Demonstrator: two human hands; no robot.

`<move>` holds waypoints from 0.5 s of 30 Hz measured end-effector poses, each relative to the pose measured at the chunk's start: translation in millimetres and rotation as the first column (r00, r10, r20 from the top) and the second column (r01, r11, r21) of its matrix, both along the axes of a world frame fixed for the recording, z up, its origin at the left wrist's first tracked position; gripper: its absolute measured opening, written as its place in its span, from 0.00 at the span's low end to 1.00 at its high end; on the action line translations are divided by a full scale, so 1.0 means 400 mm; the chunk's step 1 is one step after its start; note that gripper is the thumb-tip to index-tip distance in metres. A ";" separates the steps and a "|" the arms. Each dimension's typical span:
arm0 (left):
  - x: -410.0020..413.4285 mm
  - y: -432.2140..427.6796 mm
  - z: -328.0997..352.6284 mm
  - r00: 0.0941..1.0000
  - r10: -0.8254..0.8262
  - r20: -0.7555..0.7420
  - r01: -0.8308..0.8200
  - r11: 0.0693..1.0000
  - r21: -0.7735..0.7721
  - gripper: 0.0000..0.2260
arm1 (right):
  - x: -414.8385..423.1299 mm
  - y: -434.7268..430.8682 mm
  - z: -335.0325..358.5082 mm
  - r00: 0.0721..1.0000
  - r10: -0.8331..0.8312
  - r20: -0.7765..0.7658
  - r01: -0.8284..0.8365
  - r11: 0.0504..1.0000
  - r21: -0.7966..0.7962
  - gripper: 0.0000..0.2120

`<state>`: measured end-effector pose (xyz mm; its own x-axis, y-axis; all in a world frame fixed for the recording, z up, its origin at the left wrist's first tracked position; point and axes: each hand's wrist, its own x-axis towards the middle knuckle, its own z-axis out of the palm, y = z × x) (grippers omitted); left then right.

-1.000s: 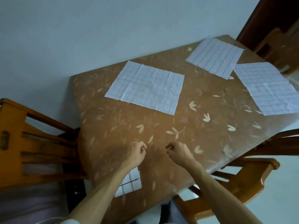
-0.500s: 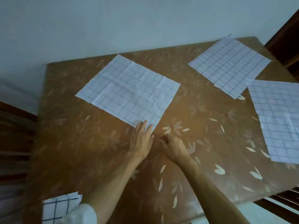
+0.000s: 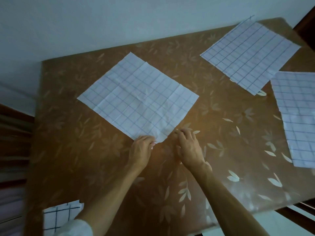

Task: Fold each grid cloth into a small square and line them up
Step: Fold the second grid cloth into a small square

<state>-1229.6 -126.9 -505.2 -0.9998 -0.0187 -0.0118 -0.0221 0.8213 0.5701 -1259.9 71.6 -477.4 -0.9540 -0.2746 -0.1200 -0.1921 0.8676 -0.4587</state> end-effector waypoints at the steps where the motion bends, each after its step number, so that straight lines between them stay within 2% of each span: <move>1: 0.030 -0.008 0.005 0.999 -0.022 0.023 0.020 0.998 0.057 0.03 | 0.015 0.000 0.004 0.999 0.030 -0.042 -0.026 0.997 0.076 0.26; 3: 0.104 -0.027 0.015 0.996 -0.033 0.077 0.020 0.987 0.161 0.03 | 0.048 -0.004 0.013 0.993 0.080 -0.092 -0.063 0.983 0.173 0.33; 5: 0.177 -0.046 0.034 0.984 0.016 0.177 -0.069 0.953 0.295 0.04 | 0.085 -0.011 0.016 0.986 0.129 -0.108 -0.101 0.966 0.239 0.34; 7: 0.238 -0.062 0.055 0.965 0.053 0.257 -0.161 0.895 0.417 0.06 | 0.121 -0.010 0.011 0.979 0.167 -0.114 -0.131 0.954 0.271 0.29; 10: 0.301 -0.096 0.082 0.977 0.088 0.194 -0.169 0.873 0.457 0.05 | 0.176 -0.001 0.016 0.976 0.178 -0.124 -0.138 0.951 0.276 0.18; 15: 0.387 -0.180 0.134 0.962 0.187 0.200 -0.264 0.831 0.489 0.08 | 0.283 0.006 0.050 0.979 0.180 -0.093 -0.157 0.964 0.215 0.12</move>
<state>-1074.8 -198.9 -451.7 -0.9557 -0.1968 -0.2189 -0.2802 0.3802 0.8814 -1146.7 74.2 -457.2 -0.9066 -0.4129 -0.0869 -0.3830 0.8917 -0.2411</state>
